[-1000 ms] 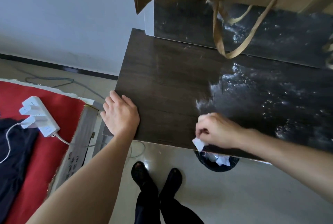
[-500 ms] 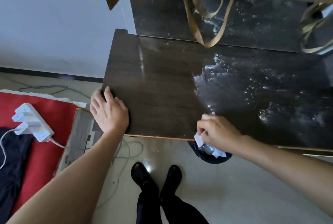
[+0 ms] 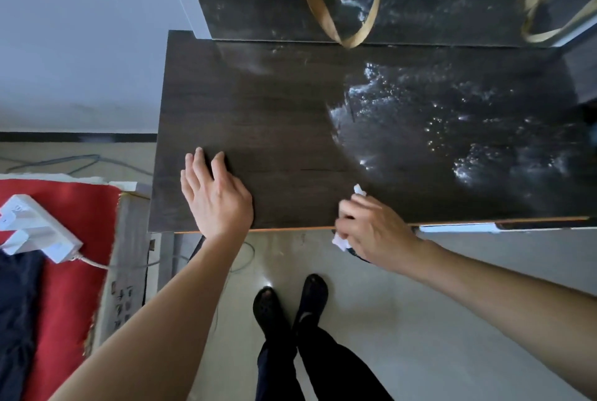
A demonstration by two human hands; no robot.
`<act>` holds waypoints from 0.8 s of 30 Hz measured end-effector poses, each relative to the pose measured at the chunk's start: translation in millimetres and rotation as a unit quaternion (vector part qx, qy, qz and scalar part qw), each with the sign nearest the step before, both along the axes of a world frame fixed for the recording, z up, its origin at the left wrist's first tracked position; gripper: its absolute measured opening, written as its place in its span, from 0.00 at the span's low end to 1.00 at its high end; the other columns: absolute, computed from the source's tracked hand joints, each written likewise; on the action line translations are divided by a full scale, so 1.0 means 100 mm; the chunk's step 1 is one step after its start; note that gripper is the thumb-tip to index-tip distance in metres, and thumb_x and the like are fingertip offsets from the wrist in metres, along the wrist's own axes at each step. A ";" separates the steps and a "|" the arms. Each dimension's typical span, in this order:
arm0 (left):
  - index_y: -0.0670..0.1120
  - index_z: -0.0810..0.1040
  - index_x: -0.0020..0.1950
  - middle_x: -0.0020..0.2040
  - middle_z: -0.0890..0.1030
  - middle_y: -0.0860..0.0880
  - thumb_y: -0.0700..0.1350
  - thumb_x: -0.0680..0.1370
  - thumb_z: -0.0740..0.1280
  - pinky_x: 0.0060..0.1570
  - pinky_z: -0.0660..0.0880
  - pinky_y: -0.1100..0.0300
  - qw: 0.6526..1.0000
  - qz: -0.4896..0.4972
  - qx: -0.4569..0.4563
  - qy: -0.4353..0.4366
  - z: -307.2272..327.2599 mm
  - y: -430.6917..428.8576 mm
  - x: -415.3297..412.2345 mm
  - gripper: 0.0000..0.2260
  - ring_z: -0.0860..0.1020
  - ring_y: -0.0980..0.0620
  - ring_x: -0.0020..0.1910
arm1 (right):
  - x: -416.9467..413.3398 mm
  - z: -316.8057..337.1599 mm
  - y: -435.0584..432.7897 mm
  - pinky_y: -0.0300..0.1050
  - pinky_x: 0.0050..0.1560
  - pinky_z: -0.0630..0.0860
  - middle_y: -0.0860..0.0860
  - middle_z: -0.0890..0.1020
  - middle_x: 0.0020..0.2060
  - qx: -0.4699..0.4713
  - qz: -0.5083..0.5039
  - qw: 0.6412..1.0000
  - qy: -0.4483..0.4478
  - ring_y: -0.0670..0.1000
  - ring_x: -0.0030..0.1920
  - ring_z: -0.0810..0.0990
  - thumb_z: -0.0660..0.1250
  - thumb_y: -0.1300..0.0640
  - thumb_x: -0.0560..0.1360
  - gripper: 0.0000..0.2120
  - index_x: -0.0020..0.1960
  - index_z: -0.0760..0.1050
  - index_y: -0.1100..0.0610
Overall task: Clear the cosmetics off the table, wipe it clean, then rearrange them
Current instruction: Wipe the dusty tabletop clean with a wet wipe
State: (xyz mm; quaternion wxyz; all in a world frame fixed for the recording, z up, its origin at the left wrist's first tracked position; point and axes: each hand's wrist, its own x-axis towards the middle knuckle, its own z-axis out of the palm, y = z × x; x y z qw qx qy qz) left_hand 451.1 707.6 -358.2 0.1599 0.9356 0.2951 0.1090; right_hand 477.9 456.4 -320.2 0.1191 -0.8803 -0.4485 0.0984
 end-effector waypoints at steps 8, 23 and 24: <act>0.41 0.75 0.59 0.69 0.69 0.38 0.39 0.73 0.61 0.71 0.56 0.43 0.998 -0.043 -0.030 0.019 0.11 -0.12 0.08 0.15 0.62 0.37 0.71 | 0.27 0.47 -0.43 0.33 0.34 0.67 0.48 0.76 0.32 0.143 -0.376 0.890 0.215 0.42 0.31 0.71 0.66 0.71 0.67 0.14 0.34 0.78 0.53; 0.41 0.72 0.61 0.71 0.67 0.38 0.44 0.76 0.53 0.73 0.56 0.42 0.999 -0.026 0.004 0.035 0.00 -0.83 0.42 0.17 0.61 0.38 0.73 | 2.59 0.38 0.30 0.45 0.46 0.75 0.54 0.82 0.45 0.172 -0.390 0.905 -0.006 0.55 0.45 0.79 0.62 0.64 0.70 0.10 0.44 0.80 0.56; 0.41 0.72 0.61 0.71 0.67 0.37 0.43 0.75 0.54 0.72 0.56 0.42 0.999 -0.024 0.011 0.039 0.00 -0.84 0.42 0.17 0.61 0.38 0.73 | 2.69 0.29 0.32 0.46 0.48 0.73 0.57 0.81 0.49 0.150 -0.362 0.919 -0.033 0.58 0.48 0.79 0.61 0.63 0.71 0.11 0.48 0.81 0.57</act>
